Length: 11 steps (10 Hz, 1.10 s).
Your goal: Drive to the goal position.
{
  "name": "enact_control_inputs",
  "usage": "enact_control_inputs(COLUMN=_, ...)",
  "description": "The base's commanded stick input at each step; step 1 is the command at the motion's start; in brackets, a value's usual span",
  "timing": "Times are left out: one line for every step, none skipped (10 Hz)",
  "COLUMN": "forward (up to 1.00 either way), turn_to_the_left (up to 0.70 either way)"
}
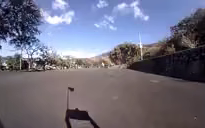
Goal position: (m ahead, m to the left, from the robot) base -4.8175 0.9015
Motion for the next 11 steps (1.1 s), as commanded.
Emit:
enact_control_inputs(forward=0.7, turn_to_the_left=0.0)
enact_control_inputs(forward=0.7, turn_to_the_left=0.0)
enact_control_inputs(forward=0.7, turn_to_the_left=0.0)
enact_control_inputs(forward=0.7, turn_to_the_left=0.0)
enact_control_inputs(forward=0.7, turn_to_the_left=0.0)
enact_control_inputs(forward=0.7, turn_to_the_left=0.0)
enact_control_inputs(forward=0.7, turn_to_the_left=0.0)
enact_control_inputs(forward=0.7, turn_to_the_left=0.0)
enact_control_inputs(forward=0.7, turn_to_the_left=0.0)
enact_control_inputs(forward=0.7, turn_to_the_left=0.0)
enact_control_inputs(forward=0.7, turn_to_the_left=0.0)
